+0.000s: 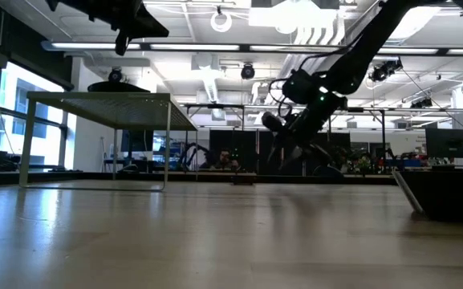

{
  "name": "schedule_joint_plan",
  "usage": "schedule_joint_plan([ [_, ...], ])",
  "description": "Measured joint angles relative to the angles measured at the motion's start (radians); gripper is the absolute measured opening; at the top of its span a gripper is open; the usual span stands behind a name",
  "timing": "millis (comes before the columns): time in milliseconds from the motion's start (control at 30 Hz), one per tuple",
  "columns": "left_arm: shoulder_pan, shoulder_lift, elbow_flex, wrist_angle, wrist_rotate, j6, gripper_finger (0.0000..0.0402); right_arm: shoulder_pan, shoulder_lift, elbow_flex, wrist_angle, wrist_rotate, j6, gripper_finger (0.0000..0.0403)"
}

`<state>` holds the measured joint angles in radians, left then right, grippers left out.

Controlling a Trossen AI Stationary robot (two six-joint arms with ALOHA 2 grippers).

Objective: Pick & Place Mini shaped plates
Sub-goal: Stack the square plate on the other square plate on the shelf

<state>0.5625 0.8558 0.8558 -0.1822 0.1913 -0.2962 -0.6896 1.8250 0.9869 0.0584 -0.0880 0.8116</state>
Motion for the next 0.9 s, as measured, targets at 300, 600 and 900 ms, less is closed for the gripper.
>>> schedule_joint_plan([
  [300, 0.0, 0.0, 0.0, -0.001, 0.0, 0.002, 0.0001, 0.024, 0.126, 0.133, -0.077, 0.016, -0.056, 0.0132],
  [600, 0.0, 0.0, 0.0, -0.002, 0.0, 0.003, 0.0001, 0.021, 0.141, 0.15, -0.103, 0.016, -0.079, 0.0074],
  [900, 0.0, 0.0, 0.0, -0.003, 0.0, 0.003, 0.0001, 0.022, 0.141, 0.15, -0.106, -0.029, -0.12, 0.0003],
])
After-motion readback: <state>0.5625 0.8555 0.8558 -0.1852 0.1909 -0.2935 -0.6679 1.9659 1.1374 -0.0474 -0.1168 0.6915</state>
